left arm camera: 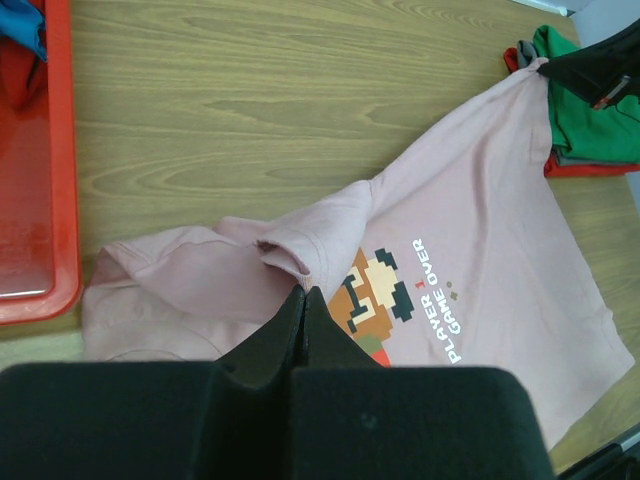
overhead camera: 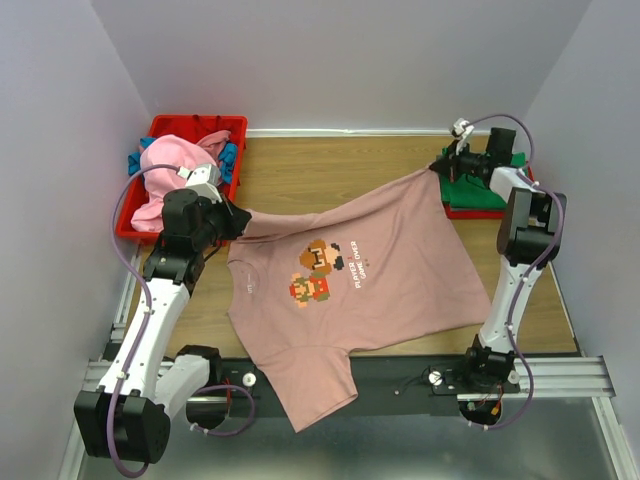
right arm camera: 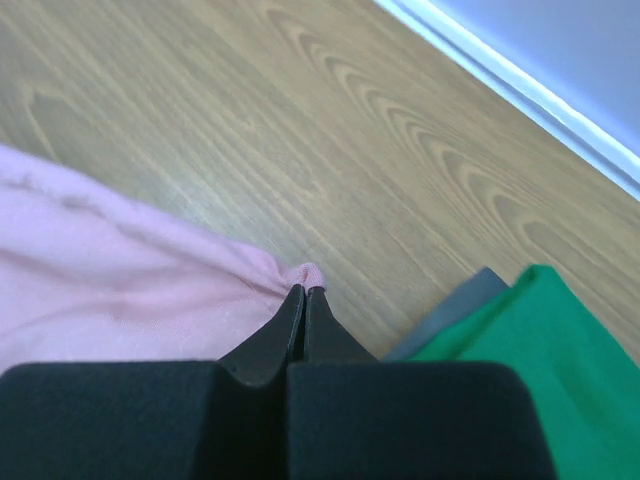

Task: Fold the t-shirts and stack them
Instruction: Fold the tshirt

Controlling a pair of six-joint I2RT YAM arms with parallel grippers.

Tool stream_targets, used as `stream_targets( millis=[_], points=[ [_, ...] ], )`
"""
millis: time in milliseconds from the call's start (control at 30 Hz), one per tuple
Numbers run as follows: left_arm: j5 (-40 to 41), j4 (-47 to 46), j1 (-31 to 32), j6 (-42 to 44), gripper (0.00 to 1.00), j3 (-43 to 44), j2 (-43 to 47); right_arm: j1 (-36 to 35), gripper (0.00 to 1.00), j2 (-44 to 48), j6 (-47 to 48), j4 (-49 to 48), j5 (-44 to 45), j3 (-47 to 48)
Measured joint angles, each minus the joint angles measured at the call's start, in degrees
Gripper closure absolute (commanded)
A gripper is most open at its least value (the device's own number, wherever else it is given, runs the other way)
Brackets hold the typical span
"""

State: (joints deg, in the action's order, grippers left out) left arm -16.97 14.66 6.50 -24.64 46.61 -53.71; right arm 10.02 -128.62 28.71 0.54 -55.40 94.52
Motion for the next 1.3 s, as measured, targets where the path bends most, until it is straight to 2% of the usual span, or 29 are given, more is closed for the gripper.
stream_targets(
  millis=[300, 533, 833, 1300],
  points=[
    [0.0, 0.02, 0.0, 0.33, 1.0, 0.0, 0.02, -4.94, 0.99, 0.63, 20.11, 6.49, 7.23, -2.4],
    [0.26, 0.11, 0.0, 0.63, 1.0, 0.0, 0.94, -5.51, 0.99, 3.52, 29.57, 7.39, 12.33, -5.18],
    [0.31, 0.94, 0.0, 0.83, 1.0, 0.0, 2.03, -5.44, 0.99, 8.63, 31.74, 6.99, 12.9, -7.3],
    [-2.14, 3.15, 0.0, 0.76, 1.0, 0.0, 6.78, -3.04, 1.0, 13.64, 34.34, 6.58, 8.72, -18.21]
  ],
)
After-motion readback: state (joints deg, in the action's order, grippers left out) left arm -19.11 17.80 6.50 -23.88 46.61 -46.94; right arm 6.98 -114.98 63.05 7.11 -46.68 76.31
